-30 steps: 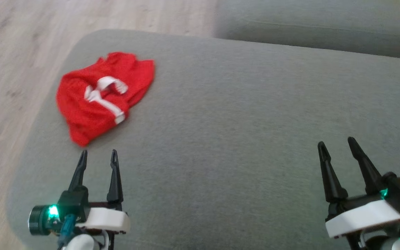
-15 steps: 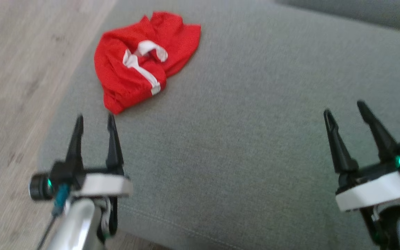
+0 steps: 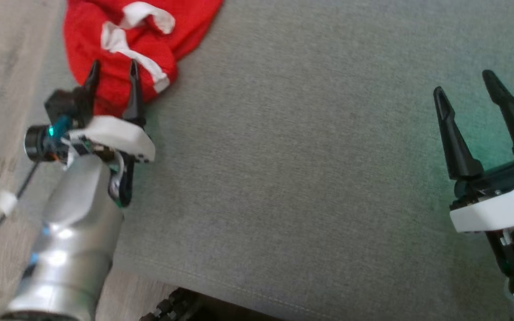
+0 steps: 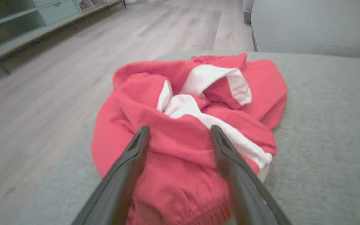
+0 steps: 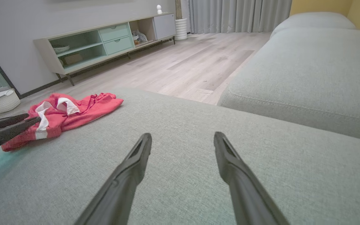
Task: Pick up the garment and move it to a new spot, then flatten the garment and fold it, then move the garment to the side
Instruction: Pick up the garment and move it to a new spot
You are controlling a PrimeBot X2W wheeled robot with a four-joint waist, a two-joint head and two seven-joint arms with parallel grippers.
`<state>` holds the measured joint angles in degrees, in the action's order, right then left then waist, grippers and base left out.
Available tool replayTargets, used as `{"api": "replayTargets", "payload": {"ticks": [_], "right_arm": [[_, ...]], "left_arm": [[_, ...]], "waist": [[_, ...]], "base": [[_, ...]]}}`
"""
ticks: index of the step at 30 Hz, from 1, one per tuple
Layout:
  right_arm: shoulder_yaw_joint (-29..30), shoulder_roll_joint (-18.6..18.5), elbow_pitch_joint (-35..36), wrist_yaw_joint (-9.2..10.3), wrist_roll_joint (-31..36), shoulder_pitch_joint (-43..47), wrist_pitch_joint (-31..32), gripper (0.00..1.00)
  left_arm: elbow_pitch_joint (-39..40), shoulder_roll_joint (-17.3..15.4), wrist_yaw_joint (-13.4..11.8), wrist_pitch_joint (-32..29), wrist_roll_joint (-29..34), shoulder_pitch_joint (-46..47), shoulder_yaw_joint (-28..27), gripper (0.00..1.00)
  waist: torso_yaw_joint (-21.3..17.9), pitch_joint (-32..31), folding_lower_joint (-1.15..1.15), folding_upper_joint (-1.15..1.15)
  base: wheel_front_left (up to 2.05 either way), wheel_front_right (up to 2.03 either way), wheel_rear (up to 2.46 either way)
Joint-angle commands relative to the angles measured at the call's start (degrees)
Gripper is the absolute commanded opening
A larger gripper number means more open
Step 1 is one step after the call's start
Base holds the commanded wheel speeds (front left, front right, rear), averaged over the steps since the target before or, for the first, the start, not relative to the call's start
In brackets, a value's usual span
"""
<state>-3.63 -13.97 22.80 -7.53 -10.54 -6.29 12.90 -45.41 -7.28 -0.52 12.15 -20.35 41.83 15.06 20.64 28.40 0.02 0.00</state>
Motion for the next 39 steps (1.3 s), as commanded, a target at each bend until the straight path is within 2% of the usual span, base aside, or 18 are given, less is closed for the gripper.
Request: {"api": "replayTargets", "payload": {"ticks": [1, 6, 7, 8, 9, 15, 20, 24, 29, 34, 39], "right_arm": [[-1.27, -0.97, 2.49, 0.04, -0.64, -0.98, 0.26, 1.0], [-0.43, -0.94, 2.04, 0.04, -1.05, -0.73, 0.2, 1.0], [-0.22, -0.92, 1.91, 0.04, -1.07, -0.64, 0.14, 1.0], [-0.01, -0.88, 1.72, 0.04, -1.03, -0.59, 0.04, 1.0], [0.18, -0.74, 1.45, 0.04, -1.01, -0.55, -0.1, 1.0], [-0.83, 1.37, -1.19, 0.04, -1.14, -0.9, -2.91, 1.0], [-1.89, 3.2, -3.71, 0.04, -1.07, -0.33, -5.24, 1.0], [-3.06, 5.3, -6.39, 0.04, -1.2, 0.72, -7.43, 1.0], [-4.05, 7.13, -9.27, 0.04, -1.57, 2.66, -9.38, 1.0], [-4.4, 8.44, -10.98, 0.04, -2.17, 4.43, -10.53, 1.0], [-4.26, 9.6, -11.76, 0.04, -2.77, 5.72, -11.18, 1.0]], "left_arm": [[-3.33, -2.56, 1.22, -1.21, -0.74, 3.16, -1.42, 1.0], [-14.29, -2.63, 4.39, -8.01, -2.54, 8.72, -1.11, 1.0], [-14.99, -2.78, 4.59, -7.39, -2.61, 9.5, -1.13, 0.87], [-15.65, -3.06, 4.58, -6.43, -2.38, 9.98, -0.99, 0.4], [-16.46, -3.19, 4.57, -5.77, -2.42, 10.14, -1.03, 0.0], [-18.8, -4.35, 4.09, 0.5, -3.46, 8.56, -2.4, 0.0], [-18.29, -5.48, 4.02, 2.29, -3.99, 5.47, -3.38, 0.0], [-15.22, -6.34, 3.06, 2.77, -3.48, 1.66, -3.8, 0.0], [-7.5, -6.9, 1.51, 2.83, -1.66, -4.42, -3.51, 0.0], [-0.08, -5.53, 1.62, 2.28, 0.2, -10.32, -0.4, 0.0], [8.11, -1.74, 2.59, -2.23, 1.27, -14.87, 4.46, 0.0]], "waist": [[-1.74, 1.78, -0.02, 0.0], [-2.37, 1.95, -0.02, 0.0], [-2.43, 1.77, -0.02, 0.0], [-2.52, 1.46, -0.02, 0.0], [-2.6, 1.01, -0.02, 0.0], [-3.7, -4.25, -0.02, 0.0], [-4.86, -9.41, -0.02, 0.0], [-6.04, -14.2, -0.02, 0.0], [-7.98, -18.99, -0.02, 0.0], [-11.57, -21.59, -0.02, 0.0], [-17.53, -21.96, -0.02, 0.0]], "base": [[0.0, 0.0, 0.0], [0.0, 0.0, 0.0], [0.0, 0.0, 0.0], [0.0, 0.0, 0.0], [0.0, 0.0, 0.0], [0.0, 0.0, 0.0], [0.0, 0.0, 0.0], [0.0, 0.0, 0.0], [0.0, 0.0, 0.0], [0.0, 0.0, 0.0], [0.0, 0.0, 0.0]]}}
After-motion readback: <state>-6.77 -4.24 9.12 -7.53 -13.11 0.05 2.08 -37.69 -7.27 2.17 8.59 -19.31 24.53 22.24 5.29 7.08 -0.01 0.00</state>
